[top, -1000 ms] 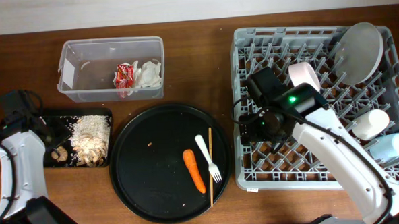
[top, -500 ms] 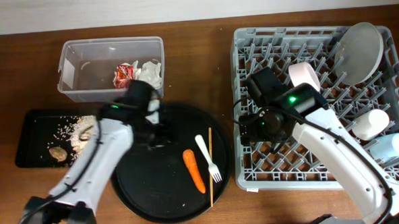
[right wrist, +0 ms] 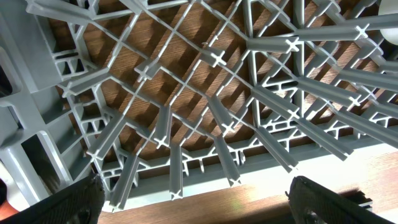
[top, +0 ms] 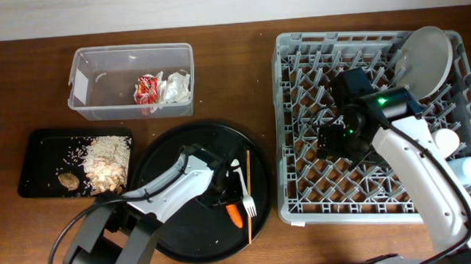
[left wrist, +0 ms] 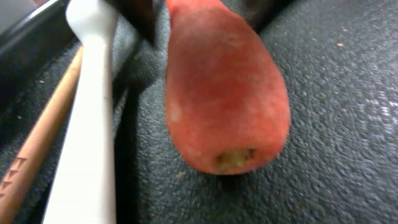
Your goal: Sort waste into correct bins and load items into the dishwasher rack
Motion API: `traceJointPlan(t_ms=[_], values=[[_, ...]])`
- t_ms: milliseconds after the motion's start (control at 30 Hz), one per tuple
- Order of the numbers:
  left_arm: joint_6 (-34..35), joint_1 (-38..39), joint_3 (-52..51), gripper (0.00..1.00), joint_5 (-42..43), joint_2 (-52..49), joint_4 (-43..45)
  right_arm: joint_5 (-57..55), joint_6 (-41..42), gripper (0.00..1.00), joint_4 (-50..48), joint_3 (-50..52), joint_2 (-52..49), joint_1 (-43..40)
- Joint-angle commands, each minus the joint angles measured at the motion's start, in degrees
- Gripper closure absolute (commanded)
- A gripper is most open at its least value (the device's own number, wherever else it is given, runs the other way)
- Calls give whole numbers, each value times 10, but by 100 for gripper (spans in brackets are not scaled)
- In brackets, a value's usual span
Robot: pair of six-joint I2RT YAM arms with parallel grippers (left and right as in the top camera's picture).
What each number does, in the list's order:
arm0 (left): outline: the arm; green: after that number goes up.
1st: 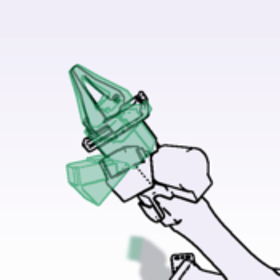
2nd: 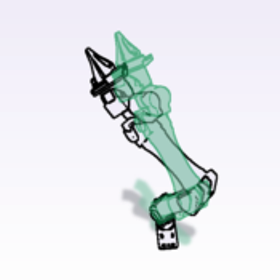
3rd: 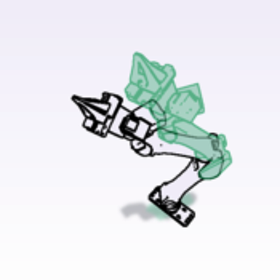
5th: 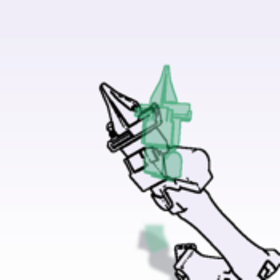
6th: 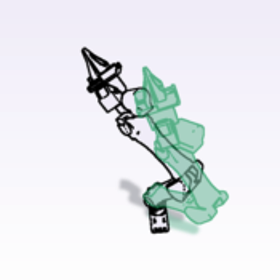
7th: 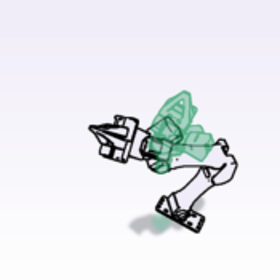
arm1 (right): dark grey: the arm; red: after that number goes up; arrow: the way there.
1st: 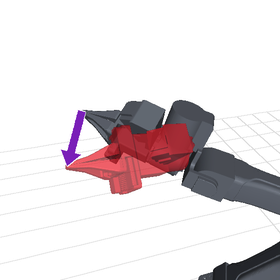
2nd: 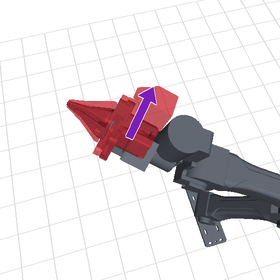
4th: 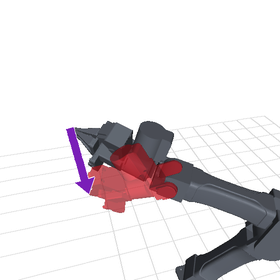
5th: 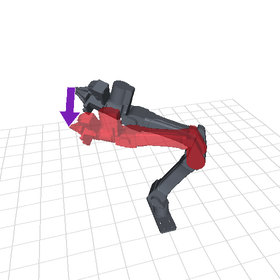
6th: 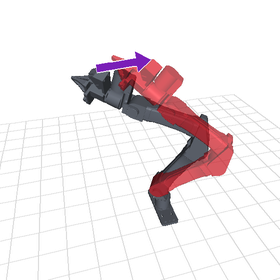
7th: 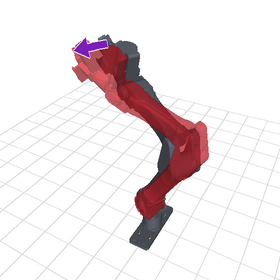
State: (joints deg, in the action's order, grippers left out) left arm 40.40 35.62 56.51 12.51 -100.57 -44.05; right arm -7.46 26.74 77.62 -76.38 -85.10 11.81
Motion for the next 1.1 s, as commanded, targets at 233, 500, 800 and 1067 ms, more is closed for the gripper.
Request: traceJointPlan(t_ms=[233,500,800,1067], values=[[-55,-63,52,99,-168,54,-124,1,-8,2,0,-4,9,-4],[-123,-439,74,99,-243,134,-86,1,-10,1,0,-4,9,-4],[-138,-642,73,98,-243,30,66,2,-10,1,7,-4,9,-4],[-144,-645,116,1,-196,26,29,1,-14,0,10,-4,9,-4]])
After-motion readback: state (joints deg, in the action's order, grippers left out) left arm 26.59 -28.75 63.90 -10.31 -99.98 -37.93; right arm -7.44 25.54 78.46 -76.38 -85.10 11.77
